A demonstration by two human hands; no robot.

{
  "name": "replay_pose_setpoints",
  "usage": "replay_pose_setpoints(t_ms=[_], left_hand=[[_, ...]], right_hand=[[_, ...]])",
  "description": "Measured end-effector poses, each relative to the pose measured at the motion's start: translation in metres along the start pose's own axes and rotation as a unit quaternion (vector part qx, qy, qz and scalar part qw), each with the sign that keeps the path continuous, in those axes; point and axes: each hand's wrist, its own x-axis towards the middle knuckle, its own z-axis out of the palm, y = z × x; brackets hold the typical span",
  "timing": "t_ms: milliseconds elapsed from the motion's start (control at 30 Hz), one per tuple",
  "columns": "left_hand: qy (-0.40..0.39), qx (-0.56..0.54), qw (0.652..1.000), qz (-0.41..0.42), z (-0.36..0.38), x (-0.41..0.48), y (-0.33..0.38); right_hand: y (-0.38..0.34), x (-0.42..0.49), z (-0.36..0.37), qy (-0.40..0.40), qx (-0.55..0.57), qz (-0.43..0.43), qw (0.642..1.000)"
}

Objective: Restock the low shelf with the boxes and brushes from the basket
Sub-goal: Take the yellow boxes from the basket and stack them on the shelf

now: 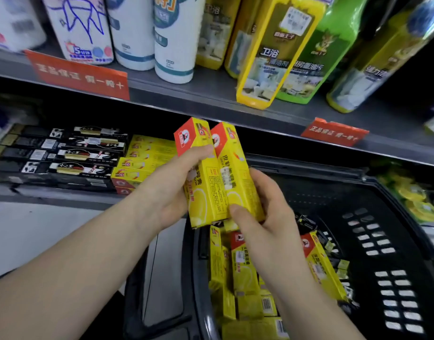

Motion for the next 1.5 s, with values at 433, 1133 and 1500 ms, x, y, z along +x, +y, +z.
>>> replay_pose_setpoints(t_ms=[433,1133,1500], left_hand=[[0.131,-0.095,0.984,0.072,-0.106,0.006,0.031],[0.271,-0.178,0.946,-0.015,-0.186,0.061,0.001],[0.301,-0.169,0.939,-0.009,-0.178,0.073,-0.003]], right_hand=[[-0.042,0.093,0.095,-0.216,-0.102,0.011,0.971],[0.058,0.243,0.18,-0.362,-0.483,0.097,0.791],[0.066,0.243,0.178,-0.399,-0.501,0.186,0.745]])
